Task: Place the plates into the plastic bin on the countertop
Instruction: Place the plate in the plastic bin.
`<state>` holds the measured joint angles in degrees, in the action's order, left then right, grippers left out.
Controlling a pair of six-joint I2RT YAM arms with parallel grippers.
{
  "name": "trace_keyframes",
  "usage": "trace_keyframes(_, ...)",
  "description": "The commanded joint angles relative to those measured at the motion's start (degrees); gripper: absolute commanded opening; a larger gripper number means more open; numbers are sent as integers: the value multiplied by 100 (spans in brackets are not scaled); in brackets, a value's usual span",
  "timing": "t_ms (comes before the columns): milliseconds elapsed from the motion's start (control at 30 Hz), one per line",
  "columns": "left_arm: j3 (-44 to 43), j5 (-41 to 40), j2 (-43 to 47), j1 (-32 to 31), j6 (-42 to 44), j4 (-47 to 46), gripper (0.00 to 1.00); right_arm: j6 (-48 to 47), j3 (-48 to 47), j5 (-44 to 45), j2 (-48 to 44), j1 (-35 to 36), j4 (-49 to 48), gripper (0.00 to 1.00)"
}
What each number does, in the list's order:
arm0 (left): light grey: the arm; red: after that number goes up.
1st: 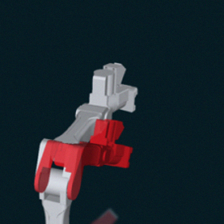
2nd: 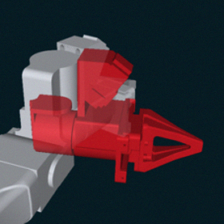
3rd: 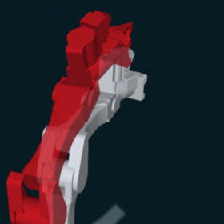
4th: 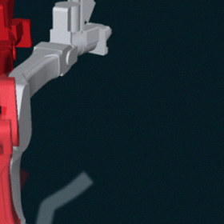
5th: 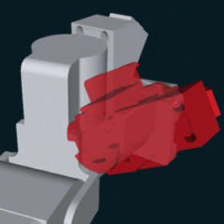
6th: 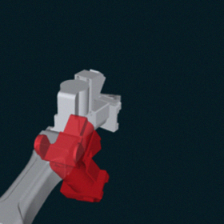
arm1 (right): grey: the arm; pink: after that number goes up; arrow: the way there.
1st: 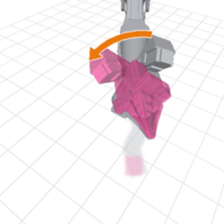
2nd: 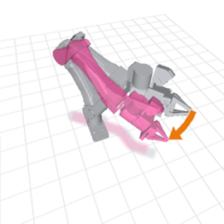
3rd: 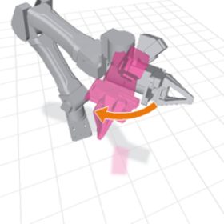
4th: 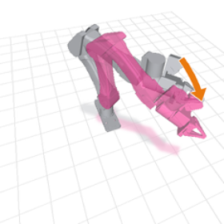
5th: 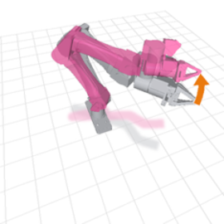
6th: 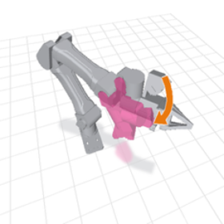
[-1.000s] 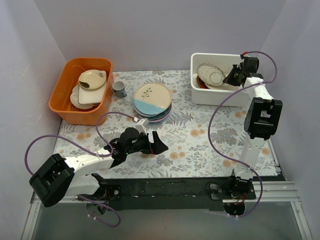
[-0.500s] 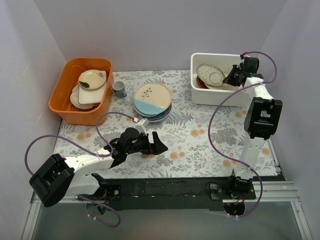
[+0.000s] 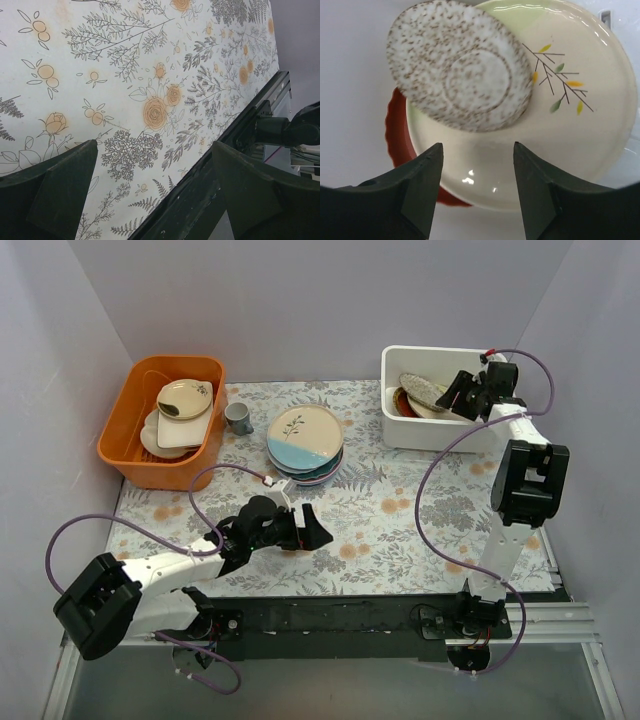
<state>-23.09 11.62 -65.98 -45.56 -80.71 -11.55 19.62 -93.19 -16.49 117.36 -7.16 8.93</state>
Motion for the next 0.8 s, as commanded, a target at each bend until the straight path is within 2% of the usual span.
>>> trace_keyframes(0,-196,-212,322,-23,99,214,98,69,494,269,-1082,-22,-1119,69)
trace_keyframes(100,-248,-309,383,-23,55,285,98,104,889,340,-1644,-22,-1401,76)
trace_keyframes(233,-327,-458,419,-23,-15,390,98,227,1381,252,-2102,-14,-2129,90)
trace_keyframes(300,-406,-529,375,-23,-24,583,98,244,1540,155,-2226,-14,-2290,93)
trace_keyframes(767,-828,-635,-73,65,-165,944,98,157,1417,-240,-2507,443,-2009,95)
